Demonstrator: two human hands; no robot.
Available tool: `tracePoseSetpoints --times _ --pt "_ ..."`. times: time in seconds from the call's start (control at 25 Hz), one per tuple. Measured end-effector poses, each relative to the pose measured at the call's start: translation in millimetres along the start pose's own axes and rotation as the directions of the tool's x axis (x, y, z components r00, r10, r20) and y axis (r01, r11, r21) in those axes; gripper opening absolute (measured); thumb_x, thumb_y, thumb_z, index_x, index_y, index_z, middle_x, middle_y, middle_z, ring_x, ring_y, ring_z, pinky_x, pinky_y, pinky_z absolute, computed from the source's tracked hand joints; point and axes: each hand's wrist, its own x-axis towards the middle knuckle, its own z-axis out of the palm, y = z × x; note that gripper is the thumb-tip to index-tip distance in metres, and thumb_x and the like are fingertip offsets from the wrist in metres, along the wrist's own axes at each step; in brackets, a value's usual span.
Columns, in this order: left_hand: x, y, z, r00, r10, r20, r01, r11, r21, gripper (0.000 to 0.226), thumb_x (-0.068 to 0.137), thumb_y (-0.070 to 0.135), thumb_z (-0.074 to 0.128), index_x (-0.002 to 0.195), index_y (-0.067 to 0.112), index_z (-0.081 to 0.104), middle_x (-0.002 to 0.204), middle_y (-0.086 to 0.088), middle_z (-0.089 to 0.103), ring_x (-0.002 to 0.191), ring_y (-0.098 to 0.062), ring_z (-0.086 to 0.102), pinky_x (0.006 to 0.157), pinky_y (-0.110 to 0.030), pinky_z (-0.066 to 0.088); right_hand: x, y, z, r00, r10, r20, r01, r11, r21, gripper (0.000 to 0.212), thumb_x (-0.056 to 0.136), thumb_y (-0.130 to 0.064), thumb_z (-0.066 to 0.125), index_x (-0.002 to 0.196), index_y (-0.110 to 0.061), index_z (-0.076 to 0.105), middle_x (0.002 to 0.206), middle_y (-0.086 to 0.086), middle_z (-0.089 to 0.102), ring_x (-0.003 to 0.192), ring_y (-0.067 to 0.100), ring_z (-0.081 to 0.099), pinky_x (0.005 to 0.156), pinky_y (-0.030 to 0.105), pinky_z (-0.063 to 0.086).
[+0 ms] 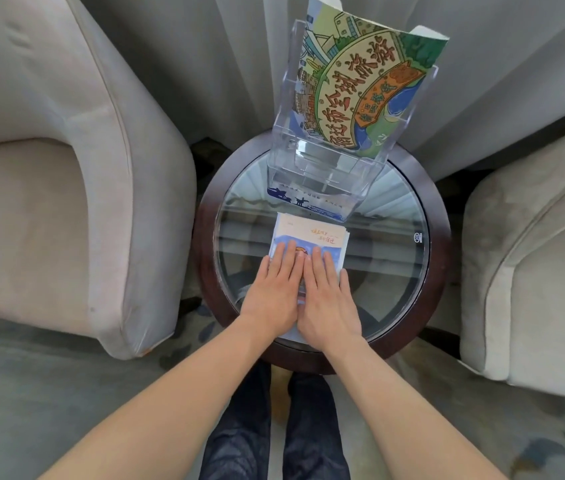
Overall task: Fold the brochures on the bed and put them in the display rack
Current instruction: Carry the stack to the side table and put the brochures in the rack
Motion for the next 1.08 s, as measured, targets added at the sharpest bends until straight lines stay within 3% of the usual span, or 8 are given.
tracePoseSetpoints --times 0.12,0.24,0.36,0.48,0.68,0.84,0.96,1.08 --pt "0.9 1.6 0.5 1.000 0.015 0.004 -0.015 1.000 0.014 0.074 0.104 0.041 0.027 0.155 0.007 -0.015 0.161 -0.018 -0.024 0.148 -0.034 -0.025 0.123 -0.050 0.004 0.1 -0.4 2.1 1.000 0.011 0.000 -0.011 1.000 -0.010 0.077 0.103 -0.042 0.026 0.154 -0.013 -0.025 0.161 0.008 -0.031 0.149 0.028 -0.028 0.123 0.051 0.003" --pt "-0.5 -3.4 -4.9 0.987 -0.029 -0.157 -0.012 0.967 -0.254 0.074 0.092 0.034 0.055 0.155 0.015 0.021 0.164 -0.018 0.002 0.152 -0.033 0.001 0.116 -0.043 0.028 0.4 -1.2 0.7 0.999 0.021 -0.031 -0.019 0.999 0.051 0.082 0.100 -0.038 0.039 0.158 -0.014 -0.013 0.165 0.009 -0.022 0.151 0.028 -0.021 0.123 0.050 0.009" --pt "-7.2 -8.6 -5.7 0.933 -0.308 -0.187 0.166 0.828 -0.536 0.083 0.076 0.027 0.072 0.147 0.019 0.030 0.146 -0.008 0.032 0.127 -0.030 0.038 0.093 -0.038 0.045 -1.5 4.4 -6.5 0.961 0.216 -0.173 -0.168 0.952 0.257 0.080 0.088 -0.029 0.061 0.155 -0.013 0.021 0.161 0.014 0.020 0.147 0.032 0.020 0.113 0.046 0.033" --pt "-7.7 -13.0 -2.6 0.897 -0.438 -0.070 0.272 0.668 -0.693 0.077 0.077 0.031 0.074 0.142 0.020 0.035 0.125 -0.002 0.045 0.111 -0.022 0.047 0.086 -0.039 0.050 -0.8 13.2 -12.7 0.893 0.416 -0.169 -0.324 0.857 0.400 0.074 0.086 -0.030 0.065 0.149 -0.014 0.030 0.130 0.007 0.046 0.117 0.026 0.047 0.091 0.041 0.048" --pt "-4.6 -26.7 -3.9 0.865 -0.502 0.019 0.361 0.594 -0.719 0.030 0.085 0.033 0.070 0.103 0.025 0.048 0.102 0.005 0.057 0.086 -0.018 0.060 0.068 -0.034 0.047 4.7 11.4 -16.7 0.876 0.475 -0.080 -0.361 0.757 0.545 0.057 0.087 -0.030 0.065 0.138 -0.021 0.040 0.116 0.000 0.043 0.105 0.022 0.051 0.071 0.035 0.046" --pt "-4.7 -32.4 -9.8 0.827 -0.559 0.060 0.407 0.521 -0.751 0.020 0.090 0.027 0.065 0.091 0.028 0.045 0.089 0.010 0.061 0.075 -0.010 0.059 0.056 -0.030 0.042 4.1 8.4 -18.3 0.859 0.503 -0.099 -0.375 0.749 0.547 0.055 0.088 -0.033 0.067 0.136 -0.021 0.044 0.114 -0.001 0.043 0.101 0.019 0.052 0.069 0.032 0.044" --pt "-3.8 -33.3 -14.7 0.814 -0.574 0.090 0.395 0.432 -0.811 0.018 0.093 0.024 0.062 0.094 0.028 0.044 0.094 0.008 0.063 0.078 -0.008 0.060 0.059 -0.031 0.048 7.6 6.8 -22.4 0.842 0.530 -0.101 -0.395 0.733 0.554 0.061 0.087 -0.034 0.069 0.139 -0.019 0.041 0.118 0.002 0.043 0.105 0.021 0.051 0.075 0.036 0.049" --pt "-4.1 -27.8 -18.0 0.842 -0.538 0.044 0.350 0.482 -0.803 0.019 0.091 0.023 0.062 0.108 0.025 0.053 0.109 0.004 0.058 0.096 -0.014 0.059 0.078 -0.035 0.053 14.7 4.0 -25.4 0.790 0.612 0.041 -0.464 0.552 0.693 0.062 0.087 -0.028 0.070 0.141 -0.016 0.042 0.126 0.004 0.044 0.112 0.025 0.052 0.078 0.037 0.049"
